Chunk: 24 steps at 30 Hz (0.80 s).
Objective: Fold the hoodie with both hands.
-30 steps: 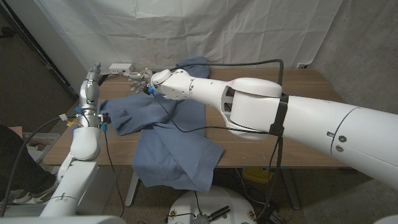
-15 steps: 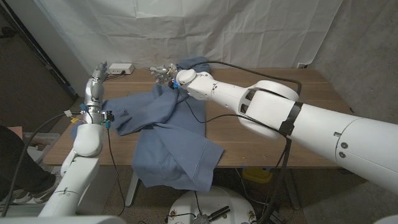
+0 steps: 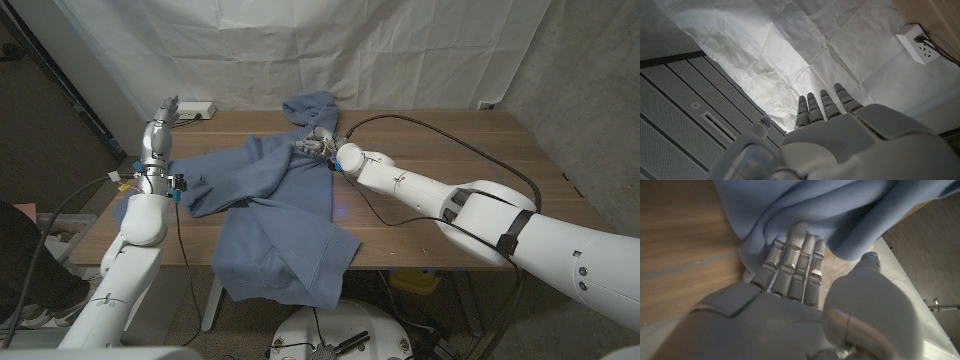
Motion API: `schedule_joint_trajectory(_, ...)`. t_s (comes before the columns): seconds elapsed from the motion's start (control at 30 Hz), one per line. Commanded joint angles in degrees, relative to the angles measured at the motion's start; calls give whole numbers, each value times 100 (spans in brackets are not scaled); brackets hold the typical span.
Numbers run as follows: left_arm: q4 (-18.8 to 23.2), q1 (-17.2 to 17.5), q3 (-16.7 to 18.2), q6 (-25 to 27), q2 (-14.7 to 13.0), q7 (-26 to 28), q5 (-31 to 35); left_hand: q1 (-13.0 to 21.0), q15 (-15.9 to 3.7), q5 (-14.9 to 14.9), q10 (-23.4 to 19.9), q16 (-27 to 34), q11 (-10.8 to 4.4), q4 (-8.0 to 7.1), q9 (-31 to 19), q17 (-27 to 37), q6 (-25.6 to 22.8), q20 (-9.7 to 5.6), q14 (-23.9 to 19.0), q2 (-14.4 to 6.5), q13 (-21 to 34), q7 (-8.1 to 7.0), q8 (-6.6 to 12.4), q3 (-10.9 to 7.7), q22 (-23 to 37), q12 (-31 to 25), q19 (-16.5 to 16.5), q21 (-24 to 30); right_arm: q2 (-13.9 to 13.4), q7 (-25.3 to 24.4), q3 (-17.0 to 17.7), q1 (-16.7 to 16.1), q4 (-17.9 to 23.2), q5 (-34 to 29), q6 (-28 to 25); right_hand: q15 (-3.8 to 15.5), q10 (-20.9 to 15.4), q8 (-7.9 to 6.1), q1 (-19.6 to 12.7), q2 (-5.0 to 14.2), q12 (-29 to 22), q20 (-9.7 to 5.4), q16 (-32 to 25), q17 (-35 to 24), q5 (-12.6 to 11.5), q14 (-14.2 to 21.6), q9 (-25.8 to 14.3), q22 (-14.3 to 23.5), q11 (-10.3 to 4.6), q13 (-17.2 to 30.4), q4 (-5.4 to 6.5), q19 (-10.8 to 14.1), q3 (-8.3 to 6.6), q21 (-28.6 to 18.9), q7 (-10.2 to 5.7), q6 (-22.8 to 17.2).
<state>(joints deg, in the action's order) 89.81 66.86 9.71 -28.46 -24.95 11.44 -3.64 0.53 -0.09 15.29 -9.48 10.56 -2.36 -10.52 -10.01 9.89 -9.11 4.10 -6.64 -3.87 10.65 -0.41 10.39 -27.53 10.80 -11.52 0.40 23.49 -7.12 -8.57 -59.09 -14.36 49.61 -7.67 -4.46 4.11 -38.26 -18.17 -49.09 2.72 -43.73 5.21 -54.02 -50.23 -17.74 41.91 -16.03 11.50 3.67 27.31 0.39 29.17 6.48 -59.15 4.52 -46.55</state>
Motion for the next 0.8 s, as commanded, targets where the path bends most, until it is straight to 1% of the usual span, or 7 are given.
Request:
schedule_joint_trajectory(0.03,-83,-145,-121,17,-67,-39,-9,14,-14,29,16,-8,8,5,-17,4,-12,8,-22,-555,2,13,20,-33,21,3,8,-15,-793,-116,62,-501,3453,-1902,-383,183,-89,-60,63,-28,-128,-16,-172,-180,12,58,-73,-10,-28,132,-15,56,63,-59,1,-106)
schedule_joint_trajectory(0.27,-15,-137,-143,101,-73,2,20,13,-14,28,11,-9,6,5,-17,4,-16,2,-18,-554,2,9,21,-34,22,0,3,-23,-786,158,290,-547,3482,-1505,-269,159,83,15,76,-39,-195,21,-212,-195,-19,-47,-137,5,-46,288,-42,-74,74,-39,-14,84)
schedule_joint_trajectory(0.43,-36,-181,-189,102,-71,3,36,13,-22,27,21,-11,11,5,-17,4,-12,0,-14,-554,2,8,20,-36,22,4,4,-26,-909,112,4,-439,3721,-2142,-594,45,84,-59,357,32,-297,102,-266,-221,-6,-71,-190,41,13,417,95,-183,133,-45,-9,-134)
schedule_joint_trajectory(0.6,-61,-206,-215,86,-69,6,33,14,-26,27,34,-11,4,6,-17,3,-8,-2,-13,-555,2,7,18,-38,22,9,4,-30,-1031,187,-376,-389,4024,-2974,-1319,78,332,20,344,10,-326,112,-328,-297,-22,-269,-164,66,-11,570,42,-310,138,-47,-114,-101)
schedule_joint_trajectory(0.7,-56,-205,-220,100,-66,26,45,15,-28,26,34,-11,-10,7,-17,3,-8,-6,-12,-554,2,4,19,-39,22,8,4,-32,-903,1462,-685,-219,4465,-3453,-2726,65,557,171,355,22,-226,141,-278,-197,-42,-445,-141,62,30,539,23,-408,140,-35,-151,149)
schedule_joint_trajectory(0.77,-59,-210,-223,104,-62,40,51,15,-29,26,37,-10,-9,8,-17,3,-9,-6,-14,-554,2,6,19,-40,22,9,4,-34,-853,1566,-714,-216,4444,-3463,-2916,-2,673,305,534,79,-113,166,-165,-41,-41,-613,-114,-13,107,443,112,-515,179,37,-42,342)
schedule_joint_trajectory(0.8,-69,-218,-229,100,-68,32,51,16,-28,25,38,-11,1,8,-17,3,-8,-6,-14,-553,2,6,18,-40,22,10,5,-35,-799,1991,-813,-92,4442,-3496,-3185,-10,677,316,554,88,-100,171,-149,-23,-40,-655,-109,-23,111,428,120,-544,182,53,-26,343)
